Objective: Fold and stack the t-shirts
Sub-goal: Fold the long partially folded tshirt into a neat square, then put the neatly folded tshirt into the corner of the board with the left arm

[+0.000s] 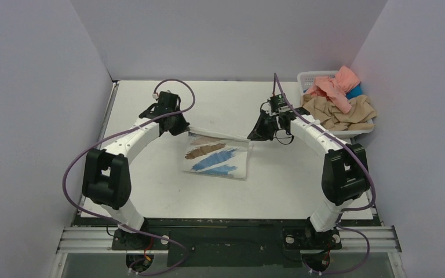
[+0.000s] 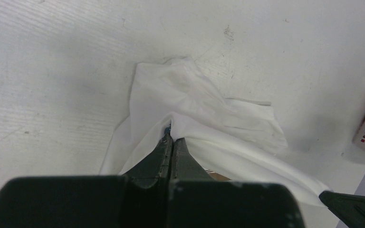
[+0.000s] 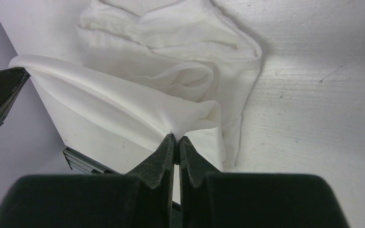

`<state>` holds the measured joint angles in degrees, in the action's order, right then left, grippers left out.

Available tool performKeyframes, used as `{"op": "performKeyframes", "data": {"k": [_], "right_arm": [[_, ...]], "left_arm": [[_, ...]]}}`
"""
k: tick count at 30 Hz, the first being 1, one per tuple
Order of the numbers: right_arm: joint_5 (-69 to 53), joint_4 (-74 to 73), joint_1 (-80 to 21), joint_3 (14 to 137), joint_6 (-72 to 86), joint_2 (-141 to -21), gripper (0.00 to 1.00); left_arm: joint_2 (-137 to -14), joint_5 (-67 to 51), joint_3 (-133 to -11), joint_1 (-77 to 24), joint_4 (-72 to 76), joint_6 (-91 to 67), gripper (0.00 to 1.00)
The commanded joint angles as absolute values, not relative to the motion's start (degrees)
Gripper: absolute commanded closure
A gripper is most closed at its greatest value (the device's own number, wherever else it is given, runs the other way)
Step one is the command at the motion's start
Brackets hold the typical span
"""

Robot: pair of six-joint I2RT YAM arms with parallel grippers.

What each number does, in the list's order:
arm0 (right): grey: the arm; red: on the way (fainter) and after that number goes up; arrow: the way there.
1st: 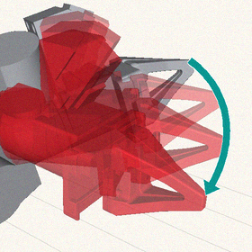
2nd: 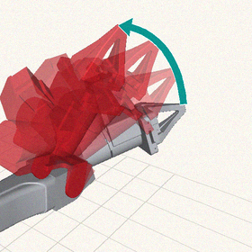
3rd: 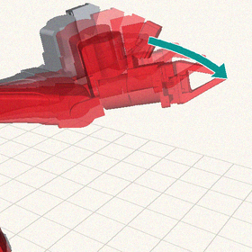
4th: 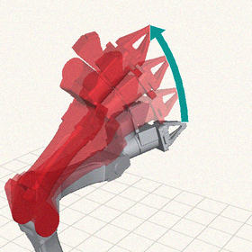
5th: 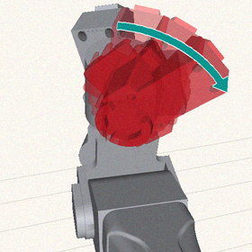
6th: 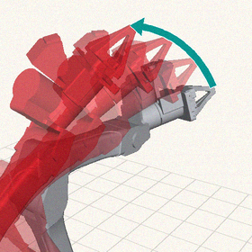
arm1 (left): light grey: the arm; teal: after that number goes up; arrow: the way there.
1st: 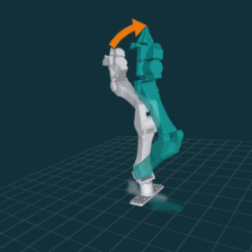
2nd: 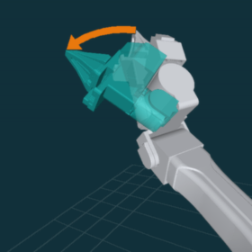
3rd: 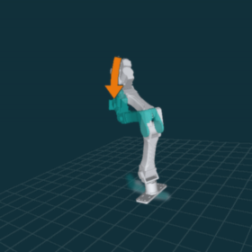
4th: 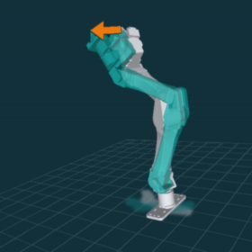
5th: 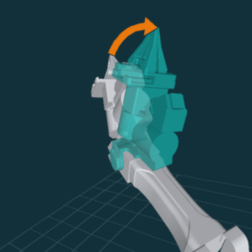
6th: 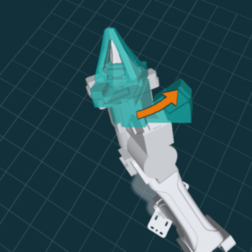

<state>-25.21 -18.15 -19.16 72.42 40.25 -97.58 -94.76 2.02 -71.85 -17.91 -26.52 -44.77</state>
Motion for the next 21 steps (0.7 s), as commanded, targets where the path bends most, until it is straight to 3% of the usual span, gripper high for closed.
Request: {"op": "performKeyframes", "data": {"k": [1, 7, 8, 9, 10, 11, 13, 14, 21], "right_arm": [[-19.56, -19.28, -17.31, 74.72, 39.42, -99.25, 1.00], [-16.06, -20.48, -16.63, 79.11, 38.40, -105.63, 0.97], [-14.67, -21.45, -16.53, 79.72, 38.38, -106.12, 0.93], [-12.17, -21.66, -16.35, 80.73, 38.40, -106.66, 0.81], [-11.18, -21.85, -16.26, 81.19, 38.43, -106.77, 0.75], [-9.10, -22.00, -16.13, 82.44, 38.51, -106.54, 0.57], [-6.15, -22.91, -16.28, 84.22, 38.32, -105.32, 0.32], [-5.45, -23.72, -16.36, 84.78, 37.93, -104.78, 0.27], [-8.73, -19.15, -19.67, 79.19, 36.35, -96.74, 0.13]], "left_arm": [[-98.99, 4.13, -76.68, -16.03, -23.73, -42.51, 1.00], [-104.70, 3.07, -79.84, -15.18, -25.31, -42.43, 1.00], [-105.30, 2.11, -80.91, -14.63, -25.88, -42.23, 0.92], [-106.59, 1.45, -81.68, -14.35, -26.21, -42.12, 0.85], [-107.04, 0.41, -83.02, -13.74, -26.94, -41.95, 0.66], [-107.71, -0.63, -83.65, -13.50, -27.09, -41.72, 0.56], [-107.89, -2.69, -85.30, -13.05, -27.66, -40.57, 0.29], [-107.82, -2.69, -86.36, -12.97, -28.82, -39.67, 0.20], [-103.47, -3.76, -81.84, -13.00, -30.21, -36.57, 0.15]]}}
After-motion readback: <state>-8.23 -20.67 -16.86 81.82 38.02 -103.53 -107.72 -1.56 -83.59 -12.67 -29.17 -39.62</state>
